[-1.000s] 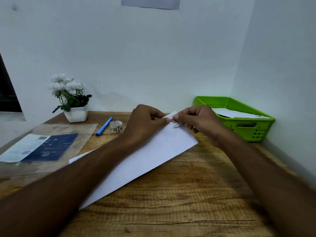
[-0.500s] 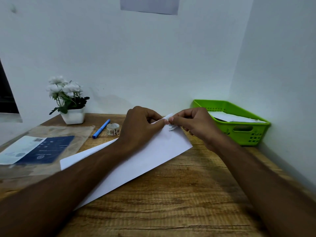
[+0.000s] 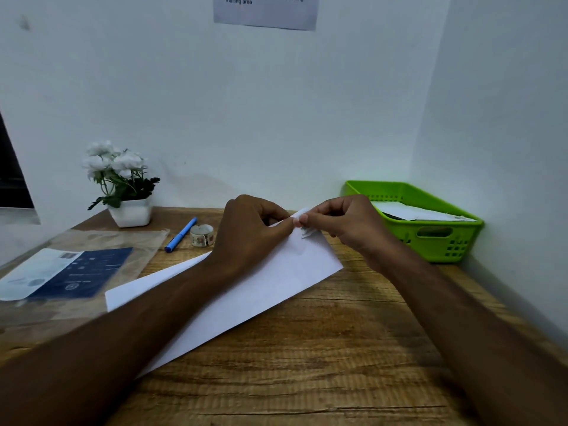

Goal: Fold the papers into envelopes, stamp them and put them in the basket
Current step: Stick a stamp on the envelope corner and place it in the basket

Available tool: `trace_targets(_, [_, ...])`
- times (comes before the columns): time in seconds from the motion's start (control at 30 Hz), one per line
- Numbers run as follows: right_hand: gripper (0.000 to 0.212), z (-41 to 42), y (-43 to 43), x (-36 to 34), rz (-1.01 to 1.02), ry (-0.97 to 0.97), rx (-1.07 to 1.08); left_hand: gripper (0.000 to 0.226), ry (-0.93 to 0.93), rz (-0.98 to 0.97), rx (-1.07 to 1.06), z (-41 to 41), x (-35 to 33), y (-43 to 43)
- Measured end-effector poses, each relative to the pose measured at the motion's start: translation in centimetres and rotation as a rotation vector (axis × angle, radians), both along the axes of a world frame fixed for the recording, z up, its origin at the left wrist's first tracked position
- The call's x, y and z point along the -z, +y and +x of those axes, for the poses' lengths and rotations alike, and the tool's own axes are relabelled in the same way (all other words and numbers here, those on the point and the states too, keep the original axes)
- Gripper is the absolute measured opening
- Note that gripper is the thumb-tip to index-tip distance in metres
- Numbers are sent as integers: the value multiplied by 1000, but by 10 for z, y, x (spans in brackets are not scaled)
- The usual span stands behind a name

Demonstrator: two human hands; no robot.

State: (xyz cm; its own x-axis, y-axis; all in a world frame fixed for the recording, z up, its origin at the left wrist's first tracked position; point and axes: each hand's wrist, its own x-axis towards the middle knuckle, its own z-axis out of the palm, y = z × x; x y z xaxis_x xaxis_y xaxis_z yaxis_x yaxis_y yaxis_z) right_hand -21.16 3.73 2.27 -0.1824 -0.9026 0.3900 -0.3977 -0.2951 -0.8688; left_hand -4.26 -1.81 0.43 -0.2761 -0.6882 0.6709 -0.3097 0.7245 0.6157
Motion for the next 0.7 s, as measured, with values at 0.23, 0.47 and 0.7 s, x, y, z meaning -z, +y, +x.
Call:
trace_targets(0.23, [16,3,2,1,-14,-21,5,4,33,-11,20,0,0,3])
trace_targets(0.47, [21,4,2,1,-25,-65,36,3,38,-18,23,0,1,-1])
trace_targets(0.7, [26,1,1,3,184,-110,-85,10,43,-39,56,2,-1,-4])
